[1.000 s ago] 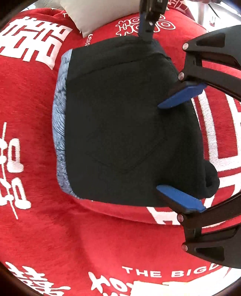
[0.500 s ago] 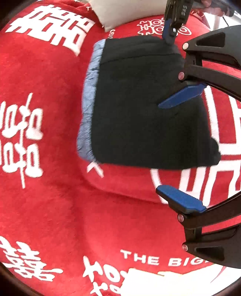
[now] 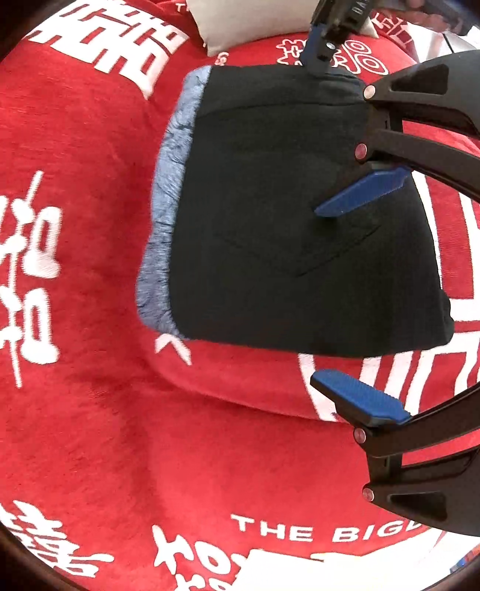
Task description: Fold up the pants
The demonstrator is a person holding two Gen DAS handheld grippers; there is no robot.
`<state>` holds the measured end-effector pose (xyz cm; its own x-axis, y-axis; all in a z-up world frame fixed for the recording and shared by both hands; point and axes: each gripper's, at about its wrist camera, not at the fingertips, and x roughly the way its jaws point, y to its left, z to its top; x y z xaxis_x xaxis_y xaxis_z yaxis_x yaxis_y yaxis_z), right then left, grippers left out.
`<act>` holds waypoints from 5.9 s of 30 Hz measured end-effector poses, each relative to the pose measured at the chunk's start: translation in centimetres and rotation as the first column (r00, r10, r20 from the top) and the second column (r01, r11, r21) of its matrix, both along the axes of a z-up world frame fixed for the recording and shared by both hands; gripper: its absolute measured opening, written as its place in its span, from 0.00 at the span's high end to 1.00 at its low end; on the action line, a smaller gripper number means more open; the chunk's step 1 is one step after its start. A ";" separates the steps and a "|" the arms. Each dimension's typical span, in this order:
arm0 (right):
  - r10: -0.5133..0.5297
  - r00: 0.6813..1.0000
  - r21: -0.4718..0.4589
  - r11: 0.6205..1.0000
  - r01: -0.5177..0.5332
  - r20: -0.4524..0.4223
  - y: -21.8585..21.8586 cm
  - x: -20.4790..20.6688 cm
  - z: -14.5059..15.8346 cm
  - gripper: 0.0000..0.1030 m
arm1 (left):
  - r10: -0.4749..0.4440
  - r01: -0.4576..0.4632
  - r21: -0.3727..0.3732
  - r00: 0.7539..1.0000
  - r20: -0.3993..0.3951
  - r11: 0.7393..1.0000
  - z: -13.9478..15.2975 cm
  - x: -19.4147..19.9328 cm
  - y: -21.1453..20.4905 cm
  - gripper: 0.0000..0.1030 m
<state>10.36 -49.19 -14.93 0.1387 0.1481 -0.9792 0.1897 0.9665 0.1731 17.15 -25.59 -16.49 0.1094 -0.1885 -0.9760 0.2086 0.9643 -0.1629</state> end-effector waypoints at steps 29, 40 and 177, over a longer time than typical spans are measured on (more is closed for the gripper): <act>-0.071 0.997 0.324 0.944 0.067 0.000 -6.9 0.6 -2.2 0.23 | -0.096 0.093 -0.162 0.995 -0.011 0.982 -0.8 3.9 2.2 0.05; -0.059 0.998 0.567 0.821 0.069 -0.036 -10.4 2.5 -7.2 0.22 | -0.191 0.116 -0.360 0.965 -0.181 0.926 -5.7 6.9 3.0 0.05; -0.049 0.992 -0.139 0.990 0.032 -0.115 7.9 -13.2 13.6 0.00 | -0.073 0.066 0.222 0.997 0.023 0.973 14.8 -16.6 2.2 0.01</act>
